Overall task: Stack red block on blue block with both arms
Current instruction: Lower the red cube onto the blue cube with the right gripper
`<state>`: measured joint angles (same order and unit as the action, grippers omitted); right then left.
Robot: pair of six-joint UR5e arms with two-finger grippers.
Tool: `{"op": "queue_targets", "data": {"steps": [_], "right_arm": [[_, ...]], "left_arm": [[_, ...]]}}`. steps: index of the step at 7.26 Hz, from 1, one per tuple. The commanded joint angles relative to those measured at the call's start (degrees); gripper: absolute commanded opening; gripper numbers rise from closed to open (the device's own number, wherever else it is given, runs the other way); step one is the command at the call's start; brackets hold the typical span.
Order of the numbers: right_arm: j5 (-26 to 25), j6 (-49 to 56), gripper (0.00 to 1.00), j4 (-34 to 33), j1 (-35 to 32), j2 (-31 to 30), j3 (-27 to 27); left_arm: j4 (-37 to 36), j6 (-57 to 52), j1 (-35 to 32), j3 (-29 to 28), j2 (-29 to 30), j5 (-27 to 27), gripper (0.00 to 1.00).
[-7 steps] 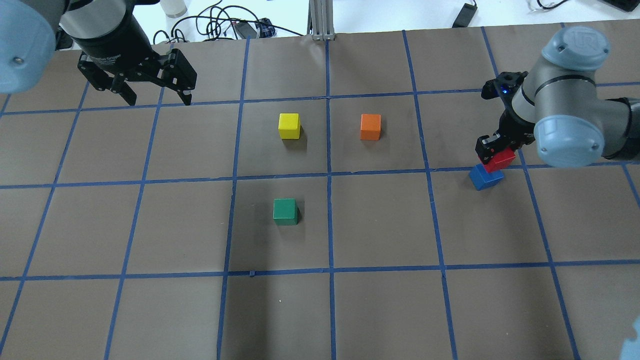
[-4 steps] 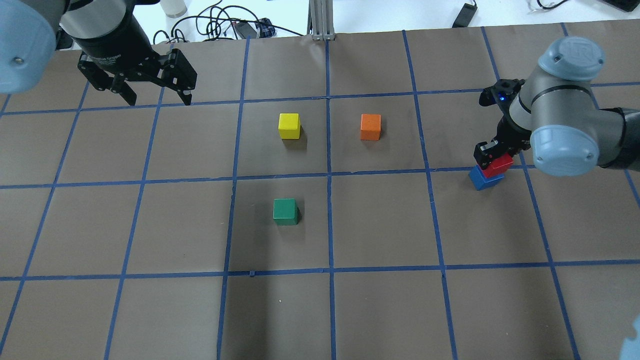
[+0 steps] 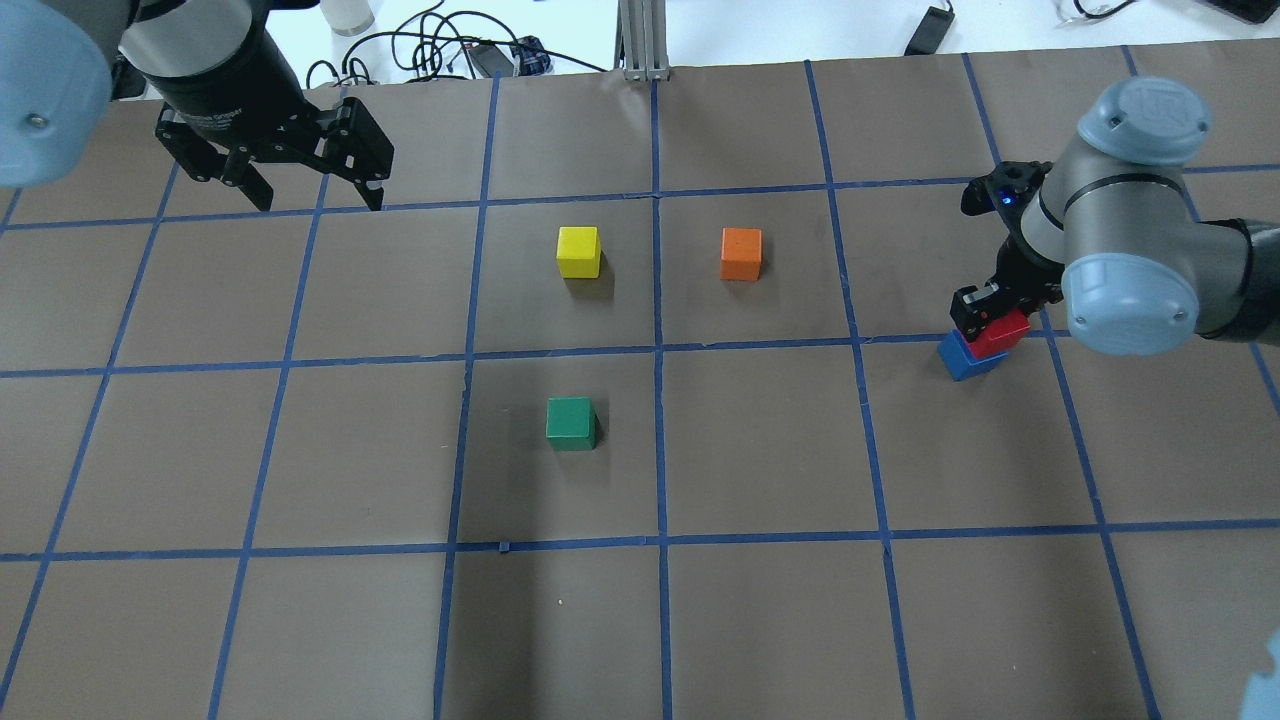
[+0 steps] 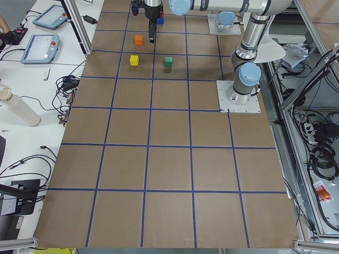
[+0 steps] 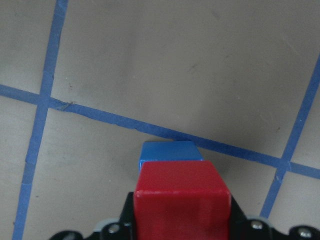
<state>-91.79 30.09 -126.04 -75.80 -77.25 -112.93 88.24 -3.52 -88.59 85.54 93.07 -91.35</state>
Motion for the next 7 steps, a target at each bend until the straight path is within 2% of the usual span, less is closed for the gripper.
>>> {"op": "queue_targets", "data": {"steps": [1,2,3,4,5,6,7], "right_arm": [[0.04,-0.21,0.14,0.00,0.04,0.26,-0.01],[0.21,-0.47,0.20,0.00,0.04,0.26,-0.01],[0.30,-0.47,0.21,0.00,0.04,0.26,-0.01],[0.30,-0.56,0.38,0.00,0.04,0.26,-0.01],[0.21,-0.47,0.51,-0.08,0.04,0.44,-0.01],[-0.05,-0.47,0.78,-0.08,0.04,0.52,-0.01],[-0.14,-0.56,0.79,0.00,0.04,0.53,-0.01]], "left_arm": [[0.00,0.00,0.08,0.06,0.00,-0.06,1.00],[0.00,0.00,-0.01,0.06,0.00,0.03,1.00],[0.00,0.00,-0.01,0.06,-0.09,0.03,1.00],[0.00,0.00,-0.01,0.06,0.00,0.03,1.00],[0.00,0.00,-0.01,0.06,-0.09,0.03,1.00],[0.00,0.00,-0.01,-0.03,0.00,0.03,1.00],[0.00,0.00,-0.01,0.06,-0.09,0.03,1.00]]}}
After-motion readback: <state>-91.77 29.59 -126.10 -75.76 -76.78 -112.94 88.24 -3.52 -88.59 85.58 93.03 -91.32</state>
